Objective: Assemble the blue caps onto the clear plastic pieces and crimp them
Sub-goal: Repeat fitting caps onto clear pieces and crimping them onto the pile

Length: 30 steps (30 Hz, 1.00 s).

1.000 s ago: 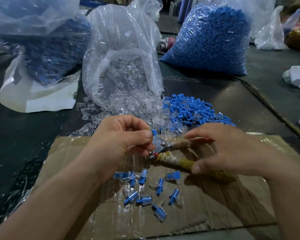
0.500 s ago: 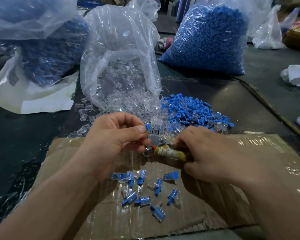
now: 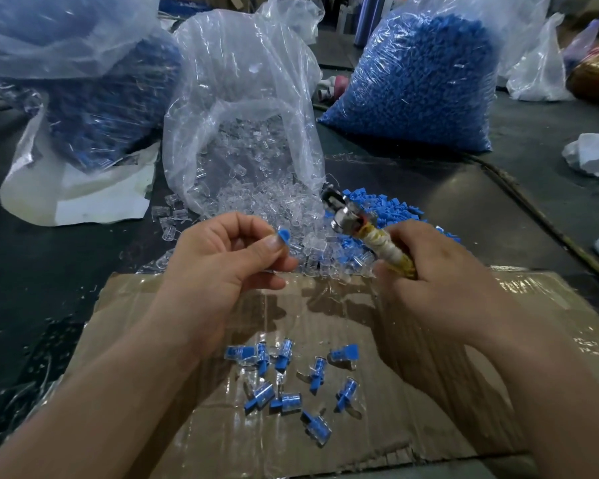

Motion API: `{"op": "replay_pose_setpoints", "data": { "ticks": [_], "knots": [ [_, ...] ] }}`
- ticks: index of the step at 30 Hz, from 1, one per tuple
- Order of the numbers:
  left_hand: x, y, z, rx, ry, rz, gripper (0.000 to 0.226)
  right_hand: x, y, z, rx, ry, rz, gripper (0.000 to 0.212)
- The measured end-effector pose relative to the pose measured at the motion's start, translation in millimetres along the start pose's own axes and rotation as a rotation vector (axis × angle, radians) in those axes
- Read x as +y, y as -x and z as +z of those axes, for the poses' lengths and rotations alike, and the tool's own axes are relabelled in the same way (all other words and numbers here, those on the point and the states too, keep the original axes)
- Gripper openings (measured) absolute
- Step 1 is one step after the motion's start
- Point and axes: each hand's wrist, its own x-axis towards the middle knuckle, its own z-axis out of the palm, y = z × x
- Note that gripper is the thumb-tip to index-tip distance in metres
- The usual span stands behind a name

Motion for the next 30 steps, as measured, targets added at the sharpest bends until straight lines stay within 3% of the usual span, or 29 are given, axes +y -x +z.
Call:
{"op": "replay_pose_setpoints", "data": {
  "ticks": [7, 15, 25, 30],
  "knots": [
    [0.9, 1.3, 2.2, 0.032, -0.088, 0.050, 0.010, -12.0, 1.2, 8.2, -0.095, -0.051, -0.134, 0.033],
    [2.4, 3.5, 4.2, 0.051, -0.159, 0.098, 0.013, -15.4, 3.4, 7.4, -0.135, -0.074, -0.170, 0.035],
    [0.7, 5.6, 5.2, 0.055, -0.202, 0.192, 0.004, -17.8, 3.4, 7.7, -0.151, -0.044, -0.171, 0.009],
    [-0.1, 4.4, 6.1, 0.076, -0.248, 0.209, 0.012, -20.8, 2.4, 10.8, -0.114, -0.040, -0.155, 0.017]
  ]
}}
